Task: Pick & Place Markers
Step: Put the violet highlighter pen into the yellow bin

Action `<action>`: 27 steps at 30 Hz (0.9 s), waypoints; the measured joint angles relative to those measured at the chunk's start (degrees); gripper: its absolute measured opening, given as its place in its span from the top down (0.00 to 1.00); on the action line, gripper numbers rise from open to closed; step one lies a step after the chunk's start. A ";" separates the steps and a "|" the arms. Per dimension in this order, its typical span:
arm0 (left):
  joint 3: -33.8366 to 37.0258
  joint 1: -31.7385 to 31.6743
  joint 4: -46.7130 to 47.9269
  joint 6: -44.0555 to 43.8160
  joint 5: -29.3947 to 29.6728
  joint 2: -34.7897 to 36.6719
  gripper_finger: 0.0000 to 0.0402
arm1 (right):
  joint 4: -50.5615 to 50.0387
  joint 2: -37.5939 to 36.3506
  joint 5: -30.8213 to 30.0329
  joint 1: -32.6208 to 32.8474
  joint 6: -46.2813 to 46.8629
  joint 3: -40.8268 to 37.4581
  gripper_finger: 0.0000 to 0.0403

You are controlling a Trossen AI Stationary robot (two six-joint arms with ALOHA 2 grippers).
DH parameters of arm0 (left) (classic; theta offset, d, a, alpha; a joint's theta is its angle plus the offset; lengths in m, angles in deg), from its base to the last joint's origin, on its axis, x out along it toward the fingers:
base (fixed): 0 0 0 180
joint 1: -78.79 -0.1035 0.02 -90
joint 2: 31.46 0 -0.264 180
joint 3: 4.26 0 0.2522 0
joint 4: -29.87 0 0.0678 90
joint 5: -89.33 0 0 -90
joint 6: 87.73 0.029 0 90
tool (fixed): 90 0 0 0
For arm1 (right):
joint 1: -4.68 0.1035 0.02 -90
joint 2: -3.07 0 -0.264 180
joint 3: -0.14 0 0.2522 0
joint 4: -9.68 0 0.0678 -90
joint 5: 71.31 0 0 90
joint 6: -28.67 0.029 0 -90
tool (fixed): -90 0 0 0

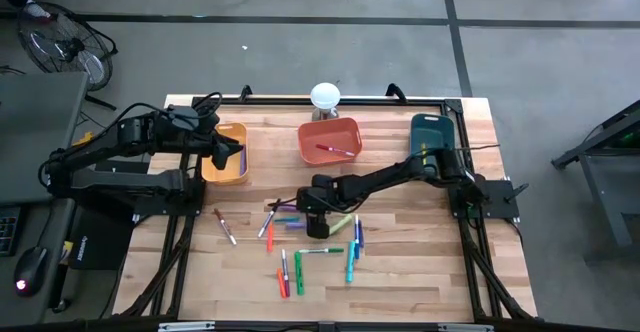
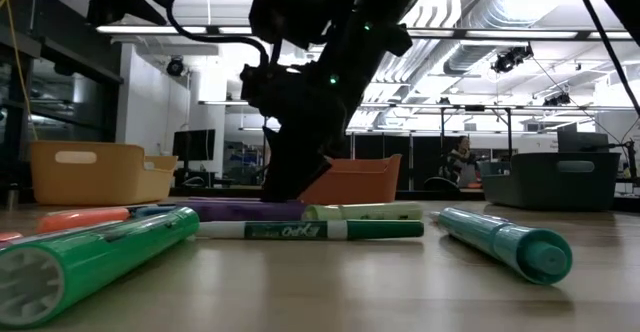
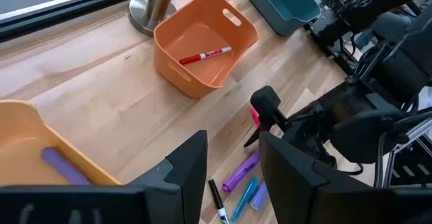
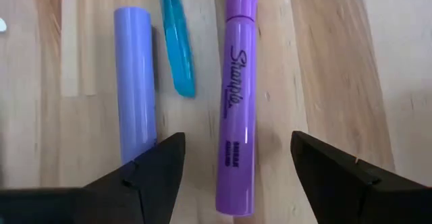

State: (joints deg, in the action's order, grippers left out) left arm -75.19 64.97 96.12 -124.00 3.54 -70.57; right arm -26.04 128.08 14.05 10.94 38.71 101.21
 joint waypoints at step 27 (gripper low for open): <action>0.00 0.00 1.95 -0.18 -0.04 0.00 0.67 | -1.36 2.77 0.72 -0.03 -0.88 0.15 0.86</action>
State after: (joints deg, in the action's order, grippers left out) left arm -75.18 64.96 98.07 -124.17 3.49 -70.57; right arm -27.40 130.85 14.77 10.91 37.83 101.36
